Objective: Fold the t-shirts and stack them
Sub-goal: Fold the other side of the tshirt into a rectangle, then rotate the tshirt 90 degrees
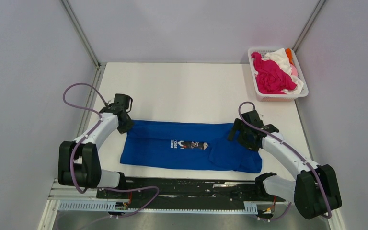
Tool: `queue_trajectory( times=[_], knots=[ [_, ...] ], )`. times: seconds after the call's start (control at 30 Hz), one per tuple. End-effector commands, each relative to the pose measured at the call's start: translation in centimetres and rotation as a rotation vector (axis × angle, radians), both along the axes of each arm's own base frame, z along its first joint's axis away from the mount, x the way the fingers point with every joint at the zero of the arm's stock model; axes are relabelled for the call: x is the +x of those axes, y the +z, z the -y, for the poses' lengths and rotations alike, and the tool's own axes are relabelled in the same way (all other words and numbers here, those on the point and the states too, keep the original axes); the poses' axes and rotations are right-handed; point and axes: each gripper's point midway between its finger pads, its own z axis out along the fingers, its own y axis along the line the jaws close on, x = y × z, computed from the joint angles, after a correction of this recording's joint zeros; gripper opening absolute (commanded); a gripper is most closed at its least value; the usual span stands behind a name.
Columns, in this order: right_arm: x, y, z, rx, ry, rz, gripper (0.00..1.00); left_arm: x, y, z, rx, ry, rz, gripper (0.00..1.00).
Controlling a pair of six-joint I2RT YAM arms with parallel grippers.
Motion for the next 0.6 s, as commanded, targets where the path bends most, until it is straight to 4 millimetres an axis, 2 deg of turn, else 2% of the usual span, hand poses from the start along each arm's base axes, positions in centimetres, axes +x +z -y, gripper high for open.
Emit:
queue_trajectory(
  times=[0.0, 0.07, 0.13, 0.2, 0.3, 0.33, 0.37, 0.4, 0.5, 0.57],
  knots=[
    [0.7, 0.1, 0.0, 0.013, 0.008, 0.027, 1.0, 0.9, -0.9, -2.5, 0.086, 0.068, -0.013, 0.02],
    [0.7, 0.0, 0.0, 0.012, 0.009, 0.024, 1.0, 1.1, -1.7, -2.6, 0.072, 0.076, -0.03, 0.06],
    [0.8, 0.1, -0.1, 0.02, 0.009, 0.026, 1.0, 1.5, -2.2, -2.3, 0.055, 0.078, -0.034, 0.18],
    [0.8, 0.3, -0.3, 0.029, 0.015, 0.027, 1.0, 2.1, -2.0, -2.4, 0.061, 0.086, -0.023, 0.5],
    [0.9, 0.7, -0.5, 0.044, 0.023, 0.039, 1.0, 2.4, -0.9, -3.3, 0.105, 0.115, -0.014, 0.7],
    [0.9, 0.9, -0.6, 0.05, 0.026, 0.045, 1.0, 3.1, 0.3, -3.7, 0.121, 0.137, 0.015, 0.84],
    [1.0, 1.0, -0.7, 0.059, 0.027, 0.05, 1.0, 2.9, 0.7, -3.8, 0.128, 0.144, 0.009, 0.92],
    [0.9, 1.3, -0.9, 0.068, 0.03, 0.055, 1.0, 3.4, 2.0, -4.0, 0.131, 0.154, 0.041, 0.98],
    [0.9, 1.9, -1.2, 0.091, 0.033, 0.073, 1.0, 3.6, 4.6, -3.7, 0.116, 0.144, 0.081, 1.0],
    [0.5, 2.4, -1.8, 0.13, 0.047, 0.077, 1.0, 3.6, 5.6, -2.6, 0.1, 0.095, 0.093, 1.0]
  ],
)
